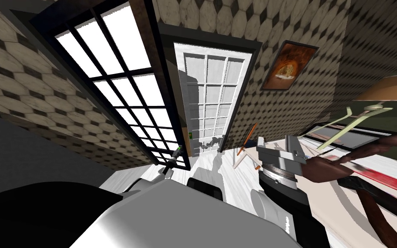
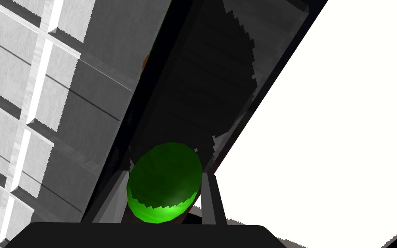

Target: Pull the door open

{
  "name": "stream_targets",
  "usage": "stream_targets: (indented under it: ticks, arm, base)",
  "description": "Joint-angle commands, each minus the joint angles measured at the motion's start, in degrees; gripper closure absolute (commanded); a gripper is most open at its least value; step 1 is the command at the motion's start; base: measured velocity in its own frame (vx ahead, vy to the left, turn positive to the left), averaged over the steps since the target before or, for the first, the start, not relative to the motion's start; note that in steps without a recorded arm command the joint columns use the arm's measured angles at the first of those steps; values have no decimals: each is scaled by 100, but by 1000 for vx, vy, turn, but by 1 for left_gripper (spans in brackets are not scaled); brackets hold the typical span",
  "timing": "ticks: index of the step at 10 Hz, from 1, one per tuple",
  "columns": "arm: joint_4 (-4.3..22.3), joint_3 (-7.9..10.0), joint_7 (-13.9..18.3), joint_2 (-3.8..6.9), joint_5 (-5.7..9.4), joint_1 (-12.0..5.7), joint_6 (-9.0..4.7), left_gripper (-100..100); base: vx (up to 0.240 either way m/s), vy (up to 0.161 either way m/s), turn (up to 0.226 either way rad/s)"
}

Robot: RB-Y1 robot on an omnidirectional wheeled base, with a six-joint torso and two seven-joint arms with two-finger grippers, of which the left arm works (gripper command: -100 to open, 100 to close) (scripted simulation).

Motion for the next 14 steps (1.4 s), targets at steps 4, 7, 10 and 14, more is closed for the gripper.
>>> stream_targets:
  ticks: [4, 7, 10, 14]
  arm:
    - [-61, -38, 668, -23, 164, 38, 37, 100]
    - [-94, -55, 1060, -26, 264, 55, 56, 100]
    - [-127, -72, 1452, -29, 364, 72, 75, 100]
    - [-181, -99, 2098, -33, 528, 99, 107, 100]
  base:
    - [-42, 22, -71]
    - [-31, 18, -56]
    - [-34, 19, -59]
    - [-34, 19, -56]
